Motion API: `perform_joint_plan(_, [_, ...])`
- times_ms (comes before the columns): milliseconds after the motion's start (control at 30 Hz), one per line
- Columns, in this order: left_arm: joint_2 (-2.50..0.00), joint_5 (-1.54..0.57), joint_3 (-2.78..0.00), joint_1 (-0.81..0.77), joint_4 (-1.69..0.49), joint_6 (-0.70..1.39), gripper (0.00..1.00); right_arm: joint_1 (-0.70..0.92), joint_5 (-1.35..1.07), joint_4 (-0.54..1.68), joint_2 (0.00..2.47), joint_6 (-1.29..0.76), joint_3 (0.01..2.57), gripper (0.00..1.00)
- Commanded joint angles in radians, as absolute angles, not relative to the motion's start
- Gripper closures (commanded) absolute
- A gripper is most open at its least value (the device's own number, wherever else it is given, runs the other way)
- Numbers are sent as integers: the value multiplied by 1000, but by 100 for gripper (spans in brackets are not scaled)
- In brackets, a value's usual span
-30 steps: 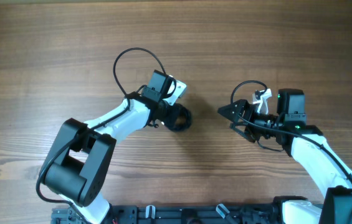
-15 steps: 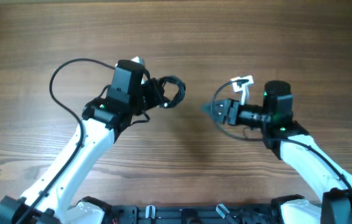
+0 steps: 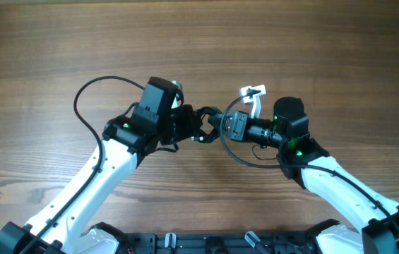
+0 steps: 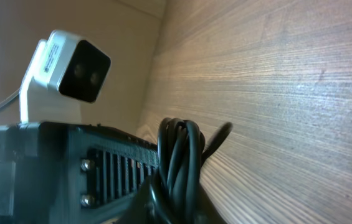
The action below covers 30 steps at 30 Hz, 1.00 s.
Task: Untangle cables
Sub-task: 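Grasp a cable loop with the right gripper beside the left gripper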
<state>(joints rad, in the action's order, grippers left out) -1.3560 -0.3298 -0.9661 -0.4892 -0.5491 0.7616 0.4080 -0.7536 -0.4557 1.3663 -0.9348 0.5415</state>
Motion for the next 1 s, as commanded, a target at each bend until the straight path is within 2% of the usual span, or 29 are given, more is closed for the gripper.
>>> perform_joint_plan(0, [-1339,-308,-971,-492,-540,730,94,411,-738,-459,1371,-941,550,96])
perform_joint_plan(33, [-1338,-302,-971,-479,-538,682,87,411,-741,-460,1371,-930,550,96])
perform_joint_plan(100, [-1322,-305,-971,-429,-536,542,59,411,-751,-461,1371,-837,550,96])
perform_joint_plan(133, [-1305,-329,-971,-398,-535,470,49,410,-775,-460,1371,-800,550,96])
perform_joint_plan(167, [-1284,-370,-971,-366,-535,401,48,408,-809,-461,1371,-805,550,96])
perform_joint_plan(200, [-1268,-411,-971,-346,-535,341,42,408,-844,-462,1371,-805,550,96])
perform_joint_plan(267, [-1238,-479,-971,-315,-536,247,41,405,-926,-467,1371,-815,550,96])
perform_joint_plan(433, [-1229,-653,-971,-300,-587,42,53,404,-1169,-576,1371,-755,550,96])
perform_joint_plan(500, [-1229,-727,-971,-300,-640,-44,57,392,-1169,-576,1371,-743,550,96])
perform_joint_plan(700, [-1229,-752,-971,-300,-736,-101,64,375,-1184,-575,1371,-718,550,96])
perform_joint_plan(733, [-1229,-772,-971,-300,-734,-101,63,375,-1183,-575,1371,-705,550,96])
perform_joint_plan(800, [-1229,-777,-971,-300,-738,-101,49,375,-1136,-575,1376,-702,550,96])
perform_joint_plan(867, [-1229,-775,-971,-300,-738,-101,45,375,-1108,-575,1383,-697,550,96])
perform_joint_plan(900, [-1229,-760,-971,-299,-738,-101,34,375,-1096,-575,1384,-685,550,96])
perform_joint_plan(967, [-1229,-736,-971,-280,-734,-98,20,375,-1077,-574,1388,-675,550,96])
